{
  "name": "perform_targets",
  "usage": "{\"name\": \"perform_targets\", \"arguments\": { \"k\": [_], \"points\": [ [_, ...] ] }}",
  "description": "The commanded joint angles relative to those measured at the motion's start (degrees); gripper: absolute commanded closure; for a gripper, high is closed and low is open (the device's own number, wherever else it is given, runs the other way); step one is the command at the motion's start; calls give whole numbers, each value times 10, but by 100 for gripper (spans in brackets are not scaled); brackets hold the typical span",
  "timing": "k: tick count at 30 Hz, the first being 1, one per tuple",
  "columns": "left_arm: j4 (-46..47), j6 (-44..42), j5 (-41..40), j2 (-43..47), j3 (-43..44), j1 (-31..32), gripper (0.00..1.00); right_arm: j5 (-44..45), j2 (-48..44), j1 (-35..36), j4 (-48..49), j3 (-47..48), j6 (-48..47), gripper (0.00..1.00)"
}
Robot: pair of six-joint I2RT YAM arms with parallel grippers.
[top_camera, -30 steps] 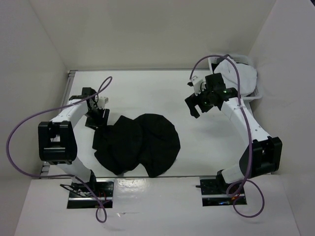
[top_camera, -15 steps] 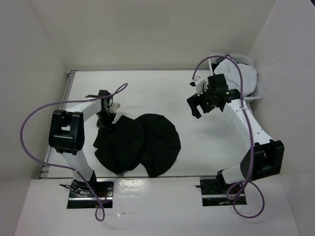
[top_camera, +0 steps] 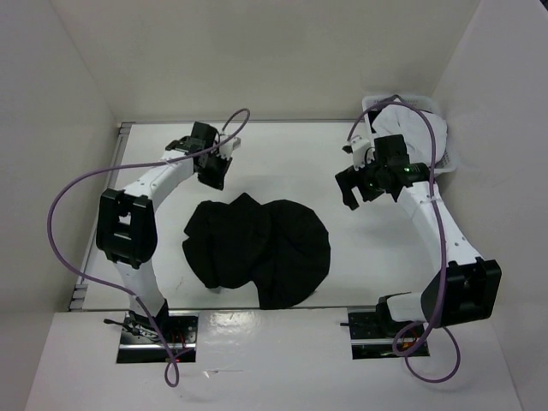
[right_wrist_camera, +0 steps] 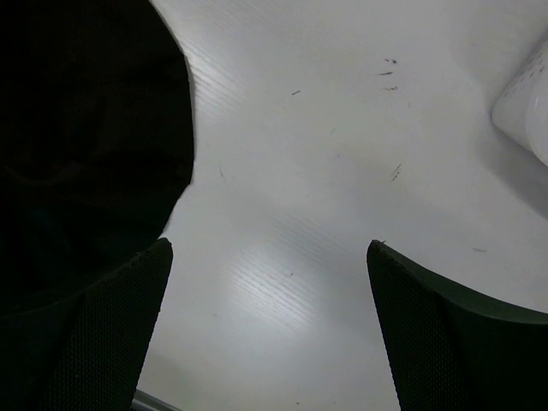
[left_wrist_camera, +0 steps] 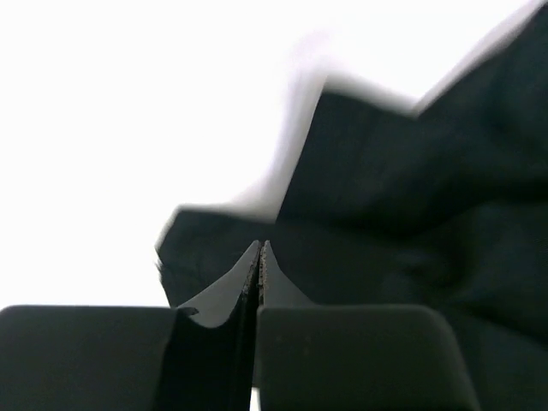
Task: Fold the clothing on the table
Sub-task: Flatten the skirt out
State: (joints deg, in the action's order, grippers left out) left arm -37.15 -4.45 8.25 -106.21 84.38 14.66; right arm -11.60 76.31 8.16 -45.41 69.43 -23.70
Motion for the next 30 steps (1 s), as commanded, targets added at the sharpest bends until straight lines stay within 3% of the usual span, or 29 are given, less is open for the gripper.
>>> {"name": "perform_targets", "arguments": {
  "k": [1, 3, 4, 5, 7, 8, 10, 14, 20, 25, 30],
  "points": [
    [28, -9, 55, 18, 61, -2, 100, -5, -25, -11, 9, -13, 9, 2],
    [18, -15, 60, 35, 94, -2, 96, -11, -30, -11, 4, -13, 9, 2],
    [13, -15, 60, 54, 94, -2, 83, -11, -30, -11, 4, -13, 9, 2],
    [7, -15, 60, 67, 94, -2, 53, -16, -30, -11, -2, -13, 9, 2],
    [0, -15, 60, 112, 49, -7, 34, -21, -30, -11, -2, -8, 9, 2],
    [-10, -10, 60, 128, 30, -7, 12, -31, -30, -11, -9, -3, 9, 2],
    [-23, -5, 46, 173, -21, -21, 2, -58, -21, -11, -15, 13, 9, 2],
    [-46, -5, 9, 287, -89, -53, 0, -119, 29, -4, -44, 49, 3, 2],
    [-87, 1, -58, 416, -111, -111, 0, -114, 131, 91, -47, 111, -2, 2],
    [-94, 1, -45, 464, -160, -180, 0, -98, 215, 209, -47, 182, -7, 2],
    [-94, 1, -11, 521, -203, -256, 0, -113, 308, 283, -47, 260, -19, 2]
  ]
}}
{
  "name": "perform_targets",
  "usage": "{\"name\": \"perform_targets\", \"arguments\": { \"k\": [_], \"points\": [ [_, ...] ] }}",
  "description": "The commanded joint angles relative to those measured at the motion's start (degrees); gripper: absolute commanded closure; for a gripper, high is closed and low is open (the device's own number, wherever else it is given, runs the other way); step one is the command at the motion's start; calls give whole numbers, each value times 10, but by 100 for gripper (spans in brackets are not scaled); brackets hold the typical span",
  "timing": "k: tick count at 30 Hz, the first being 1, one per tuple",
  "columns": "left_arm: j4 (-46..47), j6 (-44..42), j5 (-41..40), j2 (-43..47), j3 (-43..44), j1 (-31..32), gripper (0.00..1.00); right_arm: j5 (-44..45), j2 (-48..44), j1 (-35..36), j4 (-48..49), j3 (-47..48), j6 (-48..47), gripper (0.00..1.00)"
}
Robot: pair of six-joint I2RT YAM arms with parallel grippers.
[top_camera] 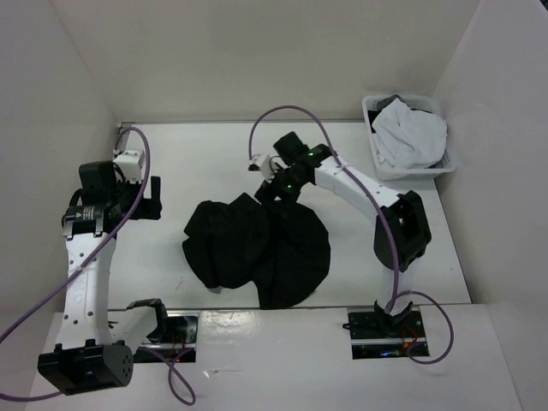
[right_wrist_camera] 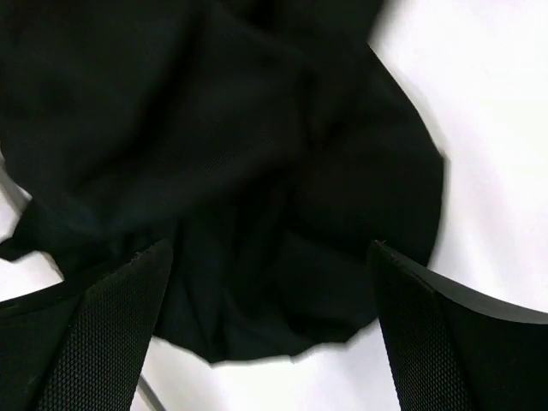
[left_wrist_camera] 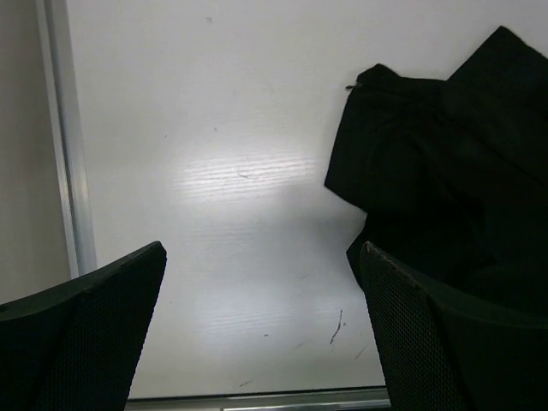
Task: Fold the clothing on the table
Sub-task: Flatten the skirt out
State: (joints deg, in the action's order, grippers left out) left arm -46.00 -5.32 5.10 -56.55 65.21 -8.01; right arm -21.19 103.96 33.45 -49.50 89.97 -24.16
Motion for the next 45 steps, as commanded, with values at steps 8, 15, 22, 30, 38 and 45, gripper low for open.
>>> {"name": "perform_targets", "arguments": {
  "k": [8, 15, 22, 30, 38, 45],
  "points": [
    [-6, 10, 26, 42, -11, -82, 0, -46, 109, 117, 15, 78, -33, 2],
    [-6, 10, 32, 42, -17, -97, 0, -75, 155, 141, 39, 15, -38, 2],
    [-6, 10, 32, 42, -17, -109, 0, -52, 195, 152, 72, -32, -38, 40],
    [-6, 10, 32, 36, -17, -109, 0, 74, 240, 112, 115, 16, 7, 100],
    [-6, 10, 32, 31, -22, -109, 0, 294, 258, -11, 163, 163, 18, 100],
    [-6, 10, 32, 31, -22, -109, 0, 304, 229, -35, 108, 273, 6, 100]
  ]
}}
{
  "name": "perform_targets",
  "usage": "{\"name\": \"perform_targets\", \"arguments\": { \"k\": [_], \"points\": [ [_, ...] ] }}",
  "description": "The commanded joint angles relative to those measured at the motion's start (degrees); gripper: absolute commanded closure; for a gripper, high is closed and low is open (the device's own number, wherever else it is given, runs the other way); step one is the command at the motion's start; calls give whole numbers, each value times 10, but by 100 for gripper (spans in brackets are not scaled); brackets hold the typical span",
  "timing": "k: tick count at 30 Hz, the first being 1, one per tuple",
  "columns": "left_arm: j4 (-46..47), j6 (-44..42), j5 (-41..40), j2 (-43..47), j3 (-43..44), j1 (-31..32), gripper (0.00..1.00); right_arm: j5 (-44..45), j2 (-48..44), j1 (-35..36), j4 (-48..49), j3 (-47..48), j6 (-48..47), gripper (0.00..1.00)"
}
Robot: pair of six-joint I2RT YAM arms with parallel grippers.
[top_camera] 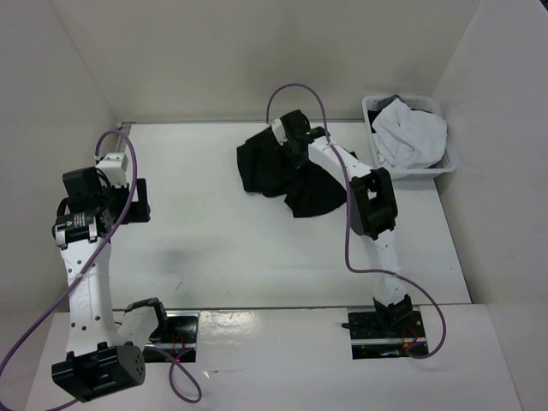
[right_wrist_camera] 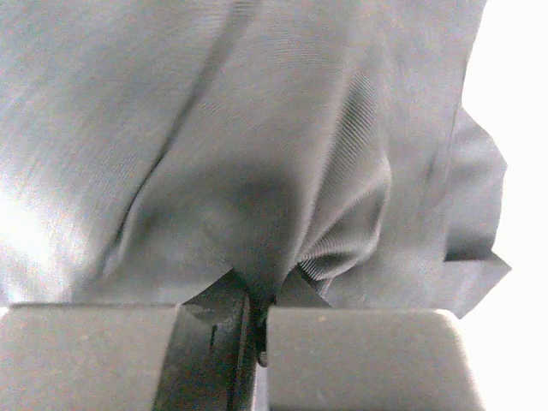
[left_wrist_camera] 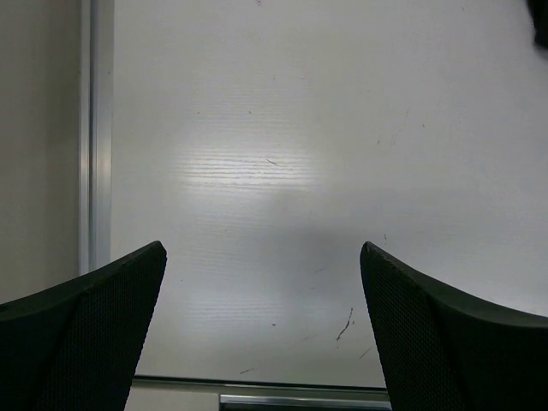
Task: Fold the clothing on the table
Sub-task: Flatten the skirt out
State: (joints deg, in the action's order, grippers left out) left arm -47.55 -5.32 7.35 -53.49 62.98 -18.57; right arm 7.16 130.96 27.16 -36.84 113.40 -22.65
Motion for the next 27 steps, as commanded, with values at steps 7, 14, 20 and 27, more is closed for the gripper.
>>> {"name": "perform_targets", "arguments": {
  "k": [7, 14, 20, 27],
  "points": [
    [15, 5, 15, 11, 0, -3, 0, -25, -163, 120, -26, -73, -31, 71],
    [15, 5, 20, 11, -5, -3, 0, -82, -214, 198, -76, -137, -59, 38],
    [15, 0, 31, 11, -5, -3, 0, -125, -242, 205, -90, -198, -68, 11],
    [15, -11, 42, 5, -5, 12, 0, -153, -303, 42, -27, -209, 14, 8]
  ]
}}
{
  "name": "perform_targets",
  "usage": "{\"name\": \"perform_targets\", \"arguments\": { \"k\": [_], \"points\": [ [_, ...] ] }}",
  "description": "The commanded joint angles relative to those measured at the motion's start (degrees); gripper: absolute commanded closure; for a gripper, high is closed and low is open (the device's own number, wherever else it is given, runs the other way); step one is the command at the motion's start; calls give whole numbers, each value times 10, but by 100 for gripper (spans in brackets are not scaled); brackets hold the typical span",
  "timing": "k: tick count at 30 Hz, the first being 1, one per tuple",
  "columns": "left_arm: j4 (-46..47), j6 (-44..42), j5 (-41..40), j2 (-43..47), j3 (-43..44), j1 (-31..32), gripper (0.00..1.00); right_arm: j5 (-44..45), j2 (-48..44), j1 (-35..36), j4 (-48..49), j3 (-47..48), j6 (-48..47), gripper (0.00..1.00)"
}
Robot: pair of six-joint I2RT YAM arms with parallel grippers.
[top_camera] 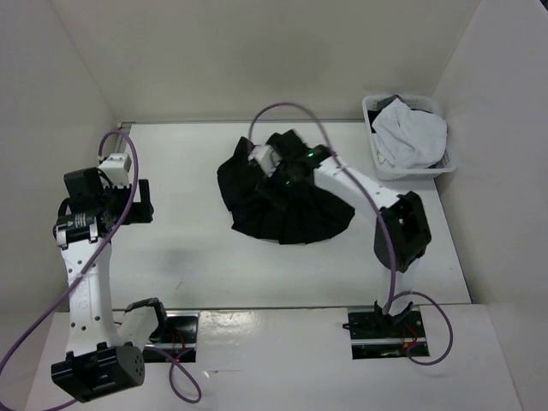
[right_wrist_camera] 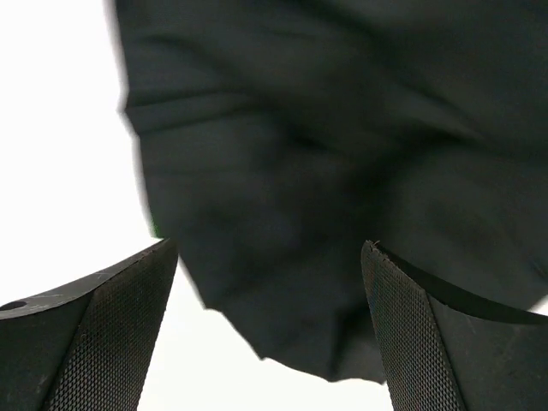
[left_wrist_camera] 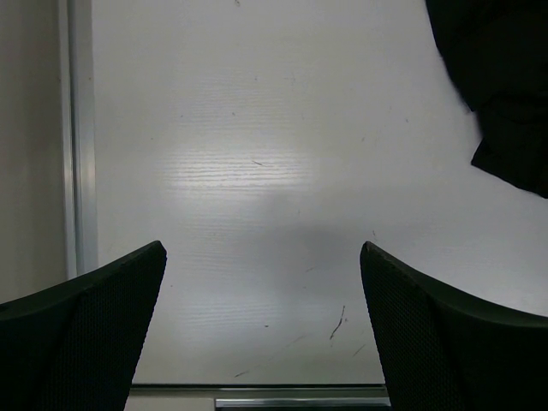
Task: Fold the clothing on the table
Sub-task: Flatten the skirt out
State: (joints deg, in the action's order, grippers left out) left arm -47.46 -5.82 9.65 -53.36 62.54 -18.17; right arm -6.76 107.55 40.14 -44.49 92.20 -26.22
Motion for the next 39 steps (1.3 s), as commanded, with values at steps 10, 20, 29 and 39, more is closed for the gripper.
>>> {"name": "perform_targets", "arguments": {
  "k": [10, 20, 29, 39],
  "points": [
    [37, -1, -54, -84, -1, 36, 0, -51, -22, -278, 146, -77, 164, 15],
    [49, 12, -60, -76, -11, 36, 0, -119, 100, -313, 188, 11, 178, 21],
    [49, 6, -53, -70, -11, 18, 0, -179, 187, -365, 199, 136, 215, 26],
    [44, 1, -48, -87, -11, -5, 0, -222, 296, -383, 171, 259, 225, 28]
  ]
}}
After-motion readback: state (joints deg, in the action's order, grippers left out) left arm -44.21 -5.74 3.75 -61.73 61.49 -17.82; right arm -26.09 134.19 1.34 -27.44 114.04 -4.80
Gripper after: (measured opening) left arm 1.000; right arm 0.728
